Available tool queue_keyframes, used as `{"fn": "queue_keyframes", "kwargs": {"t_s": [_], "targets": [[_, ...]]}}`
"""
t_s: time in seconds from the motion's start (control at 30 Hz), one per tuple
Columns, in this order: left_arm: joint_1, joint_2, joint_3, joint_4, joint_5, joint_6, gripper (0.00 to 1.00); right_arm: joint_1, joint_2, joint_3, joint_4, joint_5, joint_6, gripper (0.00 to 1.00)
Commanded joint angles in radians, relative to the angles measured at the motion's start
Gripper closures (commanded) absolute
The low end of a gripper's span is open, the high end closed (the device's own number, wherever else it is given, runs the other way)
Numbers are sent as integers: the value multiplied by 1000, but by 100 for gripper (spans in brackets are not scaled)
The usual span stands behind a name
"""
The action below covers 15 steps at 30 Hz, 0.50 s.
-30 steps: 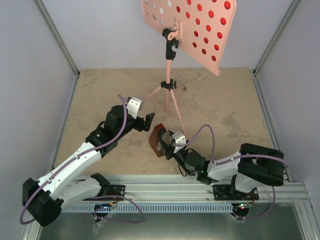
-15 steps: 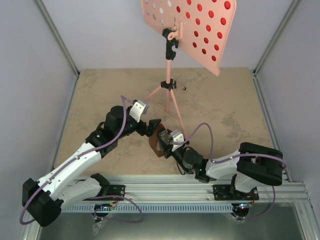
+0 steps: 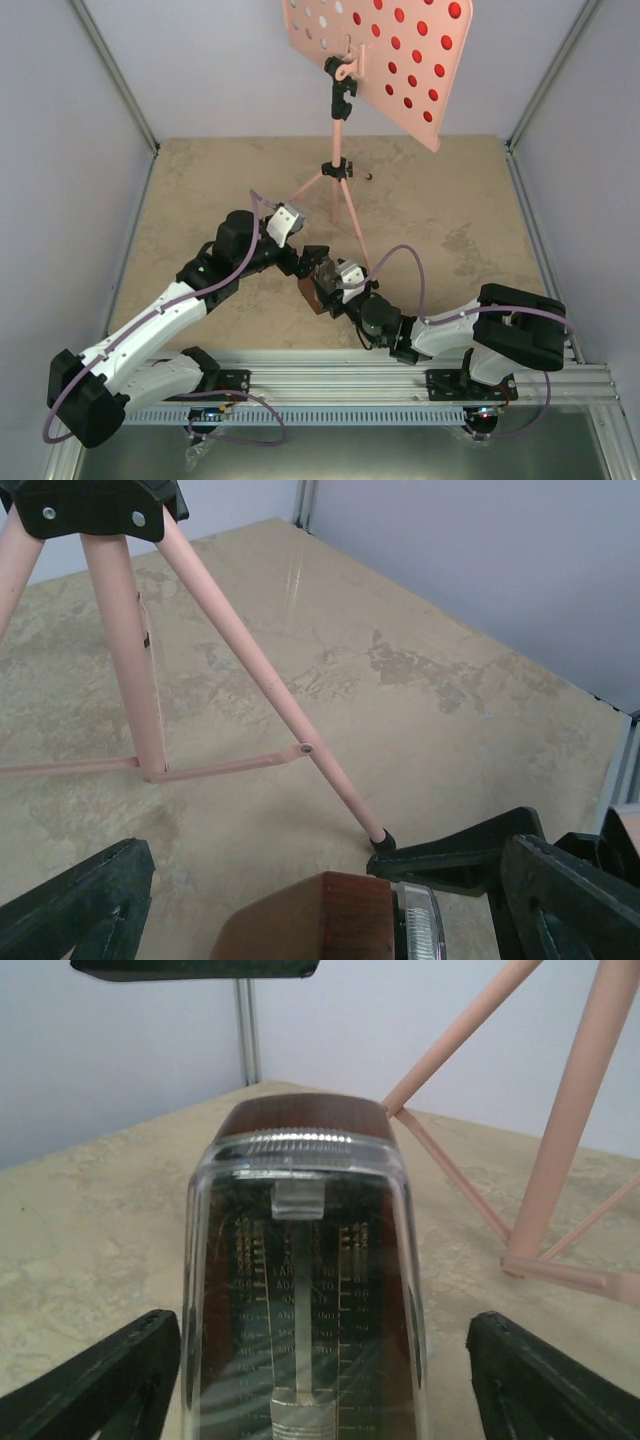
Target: Pack up the instrument practice props
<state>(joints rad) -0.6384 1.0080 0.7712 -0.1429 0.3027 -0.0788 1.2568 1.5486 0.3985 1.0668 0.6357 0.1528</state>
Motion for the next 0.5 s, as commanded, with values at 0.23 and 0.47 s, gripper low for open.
{"fn": "queue_keyframes", "kwargs": {"t_s": [0.23,0.47], "targets": [[3,7,1,16,20,14,2,-10,-44,19,-70,13,-19,2],[3,9,8,-4,-40,16,2,-9,-165,-54,-68,-86,-66,2]]}}
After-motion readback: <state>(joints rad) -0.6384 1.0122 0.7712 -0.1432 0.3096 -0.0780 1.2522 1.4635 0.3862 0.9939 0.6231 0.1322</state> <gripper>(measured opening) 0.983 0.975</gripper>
